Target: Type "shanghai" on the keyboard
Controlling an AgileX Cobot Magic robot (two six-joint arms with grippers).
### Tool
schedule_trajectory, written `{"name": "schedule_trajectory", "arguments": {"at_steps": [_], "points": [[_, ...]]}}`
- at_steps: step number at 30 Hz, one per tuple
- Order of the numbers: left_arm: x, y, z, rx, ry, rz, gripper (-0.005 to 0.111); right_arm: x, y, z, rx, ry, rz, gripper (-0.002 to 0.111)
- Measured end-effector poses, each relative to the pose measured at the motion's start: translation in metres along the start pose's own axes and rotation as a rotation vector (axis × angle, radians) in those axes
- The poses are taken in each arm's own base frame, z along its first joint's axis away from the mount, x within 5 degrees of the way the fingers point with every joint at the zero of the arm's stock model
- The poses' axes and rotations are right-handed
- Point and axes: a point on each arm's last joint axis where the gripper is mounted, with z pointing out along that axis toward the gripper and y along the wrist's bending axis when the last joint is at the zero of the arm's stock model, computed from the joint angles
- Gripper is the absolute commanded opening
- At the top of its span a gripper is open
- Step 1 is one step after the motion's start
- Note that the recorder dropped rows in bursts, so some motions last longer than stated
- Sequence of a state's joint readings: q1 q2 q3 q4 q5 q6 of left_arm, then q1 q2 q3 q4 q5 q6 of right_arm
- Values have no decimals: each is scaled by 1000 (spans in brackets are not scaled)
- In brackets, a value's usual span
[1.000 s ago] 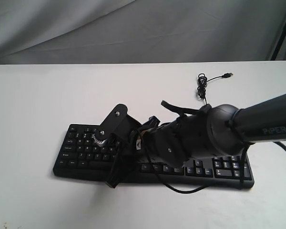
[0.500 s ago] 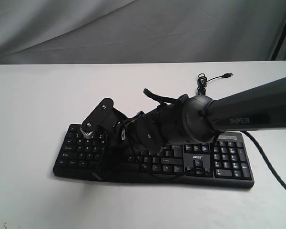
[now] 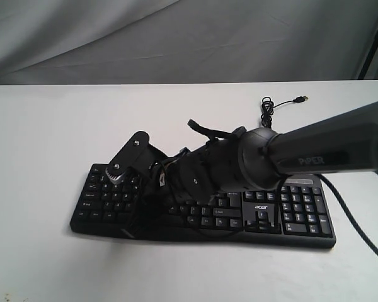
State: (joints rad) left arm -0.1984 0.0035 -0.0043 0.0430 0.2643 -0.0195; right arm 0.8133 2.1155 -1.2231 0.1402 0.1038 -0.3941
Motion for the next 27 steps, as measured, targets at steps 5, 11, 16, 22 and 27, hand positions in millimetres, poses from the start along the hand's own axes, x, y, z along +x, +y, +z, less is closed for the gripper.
{"name": "schedule_trajectory", "arguments": {"at_steps": [5,11,16,22,27], "points": [[0,0,0,0,0,0,0,-1,0,-1,1,-4,3,0],[0,0,0,0,0,0,0,-7,-1,-12,-6,-1,-5,0],[0,0,0,0,0,0,0,-15,-2,-29,-10,-9,-6,0],[0,0,0,0,0,0,0,5,-6,-26,-10,42,11,0],[0,0,0,0,0,0,0,3,-7,-26,0,19,11,0]]}}
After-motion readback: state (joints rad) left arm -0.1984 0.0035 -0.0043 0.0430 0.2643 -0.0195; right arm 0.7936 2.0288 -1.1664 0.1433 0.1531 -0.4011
